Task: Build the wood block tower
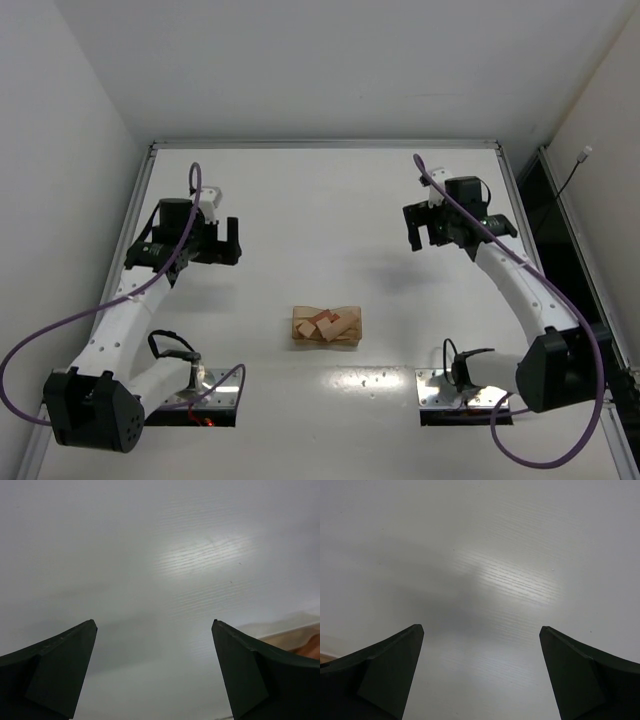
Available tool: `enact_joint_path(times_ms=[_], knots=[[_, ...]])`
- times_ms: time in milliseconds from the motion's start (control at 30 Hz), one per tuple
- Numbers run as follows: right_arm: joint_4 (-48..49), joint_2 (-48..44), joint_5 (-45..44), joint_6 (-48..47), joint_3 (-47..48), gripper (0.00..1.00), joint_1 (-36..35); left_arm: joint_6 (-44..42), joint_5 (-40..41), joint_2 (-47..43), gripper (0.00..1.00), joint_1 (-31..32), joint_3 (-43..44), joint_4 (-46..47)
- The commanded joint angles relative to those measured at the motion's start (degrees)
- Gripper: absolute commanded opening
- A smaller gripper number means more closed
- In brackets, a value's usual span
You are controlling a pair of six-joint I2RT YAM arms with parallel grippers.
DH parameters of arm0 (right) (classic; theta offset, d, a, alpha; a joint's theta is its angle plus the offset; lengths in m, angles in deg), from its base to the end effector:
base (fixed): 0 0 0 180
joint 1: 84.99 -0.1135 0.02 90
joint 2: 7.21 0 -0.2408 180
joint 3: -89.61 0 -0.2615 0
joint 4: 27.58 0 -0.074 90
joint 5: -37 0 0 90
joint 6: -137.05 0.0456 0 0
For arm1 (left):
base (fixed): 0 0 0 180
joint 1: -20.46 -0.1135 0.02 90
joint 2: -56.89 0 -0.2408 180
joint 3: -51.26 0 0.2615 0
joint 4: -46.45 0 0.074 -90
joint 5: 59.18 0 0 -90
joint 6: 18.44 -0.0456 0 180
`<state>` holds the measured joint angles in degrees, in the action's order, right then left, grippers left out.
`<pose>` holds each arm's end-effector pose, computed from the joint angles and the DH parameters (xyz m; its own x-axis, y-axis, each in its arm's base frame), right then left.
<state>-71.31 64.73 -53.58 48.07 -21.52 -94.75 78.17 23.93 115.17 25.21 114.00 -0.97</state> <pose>0.2842 0.0484 0.2412 -0.7212 -0.1060 -0.6846 -0.1499 0.9887 0.0048 0.2401 -0.0254 0.2574 -0.6942 -0.0570 -0.7176 0.0904 0.9821 -0.1655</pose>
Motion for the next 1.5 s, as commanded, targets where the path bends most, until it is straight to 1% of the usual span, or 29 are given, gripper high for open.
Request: enact_joint_path(times_ms=[0,33,67,100,200,233,300,333,400,433,467,533,600,633,667,700,733,833,967,1067,1167,1233,1300,1467], knots=[[1.72,-2.85,1.9,-1.71,-0.33,0.99,0.27,-5.19,-9.96,-0.1,0.99,1.03,2.9,-0.38],[1.72,-2.86,1.9,-1.72,-0.85,0.99,0.27,-5.73,-11.81,0.6,0.99,2.09,2.91,-0.39],[1.72,-3.38,1.9,-2.24,-0.86,0.99,0.27,-6.52,-13.04,2.0,0.94,2.97,2.91,-1.0],[1.72,-3.91,1.9,-2.25,-1.38,0.99,0.27,-8.44,-14.19,2.88,0.93,4.72,3.43,-2.48],[1.72,-4.44,0.76,-2.77,-2.0,0.99,0.27,-10.65,-16.04,5.52,0.93,7.89,4.84,-4.43],[1.72,-4.44,0.75,-2.77,-2.0,0.99,0.88,-11.96,-16.04,5.53,0.93,10.95,5.37,-4.95],[1.72,-4.44,0.75,-2.77,-2.0,0.99,1.49,-13.02,-14.73,6.32,0.93,14.74,5.37,-5.66],[1.72,-4.44,0.23,-2.77,-2.0,0.99,1.5,-13.9,-13.94,6.93,0.93,19.02,5.37,-5.66],[1.72,-4.44,0.23,-2.77,-1.48,0.99,2.02,-14.52,-11.57,7.64,0.93,23.44,5.37,-6.54],[1.2,-4.44,0.23,-2.77,-1.47,0.99,2.63,-15.39,-10.69,8.33,0.91,27.55,5.37,-6.54],[1.19,-4.44,0.23,-2.77,-1.47,0.99,2.64,-15.4,-9.64,9.04,0.9,29.59,5.37,-6.54],[1.19,-4.44,0.23,-2.77,-1.47,0.99,3.26,-16.1,-8.13,10.0,0.83,33.72,5.37,-6.54],[1.19,-4.44,0.23,-2.77,-1.47,0.99,3.95,-16.1,-6.91,12.02,0.78,35.84,5.37,-6.54],[1.19,-4.44,0.23,-2.77,-1.47,0.99,3.96,-16.1,-6.9,12.81,0.72,37.5,5.37,-6.02],[1.19,-4.44,0.23,-2.77,-1.47,0.99,4.57,-16.1,-6.29,13.61,0.7,38.39,5.89,-5.41],[1.19,-4.44,0.23,-2.77,-1.47,0.99,4.57,-16.1,-6.29,14.4,0.7,39.27,5.9,-5.4],[1.19,-4.44,0.23,-2.77,-1.47,0.99,5.1,-16.1,-5.5,15.88,0.66,40.85,6.51,-4.79],[1.19,-3.91,0.23,-2.77,-1.47,0.99,5.71,-16.1,-3.74,17.74,0.61,42.79,7.21,-3.21],[1.19,-3.91,0.75,-2.77,-2.0,0.99,6.24,-16.1,-0.58,19.15,0.59,45.6,8.61,-1.1],[1.19,-3.91,1.28,-2.77,-2.53,0.99,6.77,-16.63,-0.57,20.64,0.57,46.92,10.28,-1.09],[1.19,-3.39,1.8,-2.77,-2.53,0.99,6.77,-17.41,0.03,21.26,0.52,48.41,10.29,-1.09],[1.19,-3.39,1.81,-2.77,-2.53,0.99,6.77,-17.42,1.18,21.26,0.51,49.64,9.77,-0.39],[1.19,-3.39,2.42,-2.77,-2.53,0.99,7.3,-17.42,1.71,21.26,0.49,50.17,9.16,0.92],[1.19,-3.39,2.95,-2.77,-2.53,0.99,7.83,-18.56,2.85,21.79,0.49,50.18,9.15,1.98]])
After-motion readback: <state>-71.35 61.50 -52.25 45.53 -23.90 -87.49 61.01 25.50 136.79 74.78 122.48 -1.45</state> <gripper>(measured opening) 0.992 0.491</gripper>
